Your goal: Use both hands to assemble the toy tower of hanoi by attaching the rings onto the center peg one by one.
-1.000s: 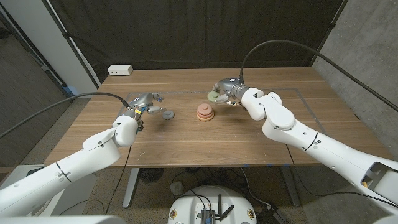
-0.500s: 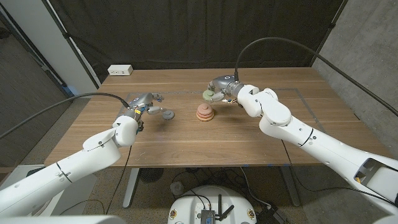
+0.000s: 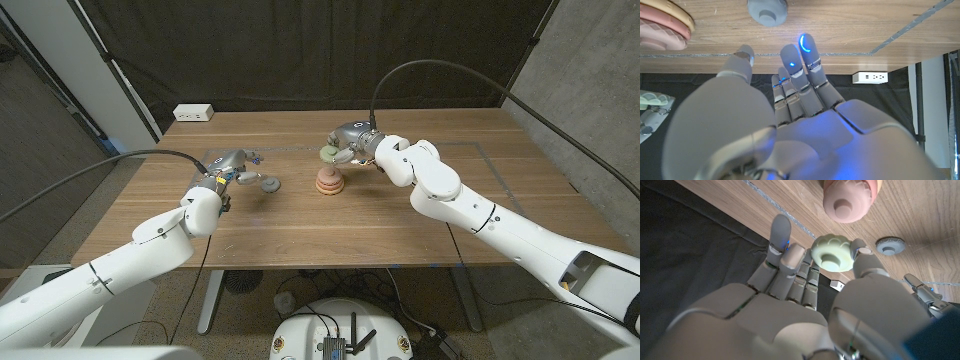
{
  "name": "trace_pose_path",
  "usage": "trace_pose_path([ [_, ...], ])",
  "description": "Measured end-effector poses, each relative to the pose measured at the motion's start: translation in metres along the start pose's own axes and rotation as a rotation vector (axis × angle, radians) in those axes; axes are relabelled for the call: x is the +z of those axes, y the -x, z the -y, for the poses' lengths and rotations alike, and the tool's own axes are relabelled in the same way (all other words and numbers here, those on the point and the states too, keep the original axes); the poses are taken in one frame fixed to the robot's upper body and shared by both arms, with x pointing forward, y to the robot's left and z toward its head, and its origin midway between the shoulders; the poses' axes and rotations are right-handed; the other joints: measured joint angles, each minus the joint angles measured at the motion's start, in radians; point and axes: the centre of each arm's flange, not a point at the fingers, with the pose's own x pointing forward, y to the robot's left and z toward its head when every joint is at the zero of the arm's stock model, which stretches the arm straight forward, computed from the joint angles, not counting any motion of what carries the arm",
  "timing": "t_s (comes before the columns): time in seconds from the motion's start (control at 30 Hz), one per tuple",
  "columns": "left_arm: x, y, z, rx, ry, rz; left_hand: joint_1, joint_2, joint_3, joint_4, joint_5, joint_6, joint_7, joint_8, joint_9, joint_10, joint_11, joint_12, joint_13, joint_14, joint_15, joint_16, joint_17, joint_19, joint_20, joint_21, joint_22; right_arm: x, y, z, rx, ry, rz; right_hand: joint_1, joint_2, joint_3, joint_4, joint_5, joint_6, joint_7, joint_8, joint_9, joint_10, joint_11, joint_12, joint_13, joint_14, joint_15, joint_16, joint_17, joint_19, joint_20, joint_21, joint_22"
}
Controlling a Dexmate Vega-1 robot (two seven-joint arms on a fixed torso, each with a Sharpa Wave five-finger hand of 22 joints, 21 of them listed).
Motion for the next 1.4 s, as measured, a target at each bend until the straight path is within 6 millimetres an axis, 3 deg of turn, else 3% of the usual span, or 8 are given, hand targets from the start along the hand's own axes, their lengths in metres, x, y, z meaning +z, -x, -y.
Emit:
trace_pose_path([
  [1.4, -0.001, 0.003, 0.003, -0.001, 0.003, 0.008, 0.000, 0.000, 0.004, 0.004, 0.000, 0.009, -0.002, 0.000, 0.000, 0.008, 0.001, 0.000, 0.005, 0.009, -0.002, 0.004, -0.002, 0.000, 0.000, 0.017, 0.005, 0.012, -0.032, -0.015, 0.131, 0.015, -0.025, 0.000, 0.000, 0.004, -0.004, 0.007, 0.000, 0.000, -0.005, -0.001, 0.001, 0.001, -0.014, 0.005, 0.003, 0.000, 0.000, 0.002, 0.009, -0.002, 0.000, 0.000],
])
